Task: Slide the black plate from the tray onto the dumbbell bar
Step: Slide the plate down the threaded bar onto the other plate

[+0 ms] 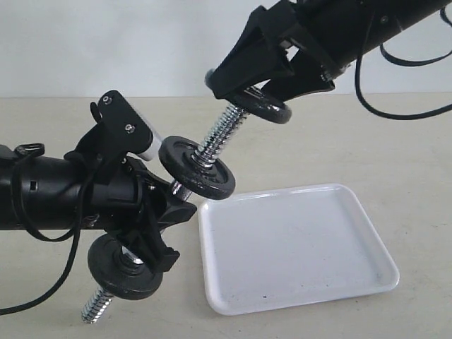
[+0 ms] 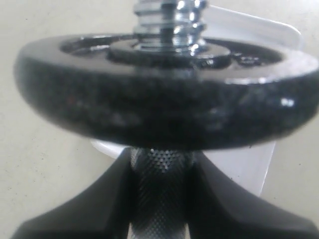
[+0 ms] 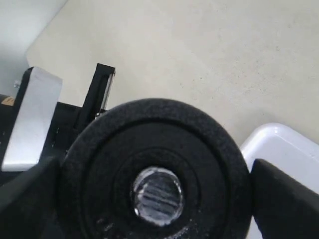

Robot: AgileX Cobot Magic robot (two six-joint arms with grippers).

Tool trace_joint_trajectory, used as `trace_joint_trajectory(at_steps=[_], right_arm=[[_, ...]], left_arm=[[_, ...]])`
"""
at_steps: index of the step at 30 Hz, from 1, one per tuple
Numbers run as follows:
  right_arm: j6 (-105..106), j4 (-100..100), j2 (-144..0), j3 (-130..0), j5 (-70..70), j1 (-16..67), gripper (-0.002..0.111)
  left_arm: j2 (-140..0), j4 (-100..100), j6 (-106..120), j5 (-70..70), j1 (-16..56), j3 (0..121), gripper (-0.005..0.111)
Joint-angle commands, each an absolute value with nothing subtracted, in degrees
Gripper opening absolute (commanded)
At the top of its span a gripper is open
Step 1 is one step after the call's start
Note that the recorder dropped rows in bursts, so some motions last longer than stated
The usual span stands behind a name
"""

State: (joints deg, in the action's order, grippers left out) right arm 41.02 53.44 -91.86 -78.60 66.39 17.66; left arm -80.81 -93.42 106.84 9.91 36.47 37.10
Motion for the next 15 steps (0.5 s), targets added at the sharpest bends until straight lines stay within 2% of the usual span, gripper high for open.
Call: trace_joint_trajectory(at_steps=[1, 15], right_arm=[[40.87, 58.04, -92.57, -79.24, 68.11, 20.46, 0.000], [41.05, 56.02, -92.70, -79.24, 67.45, 20.58, 0.000]], left_arm=[[-78.05, -96.81, 106.31, 12.28, 36.65, 40.23, 0.004], [-78.05, -96.98, 106.05, 12.28, 36.65, 40.23, 0.004]])
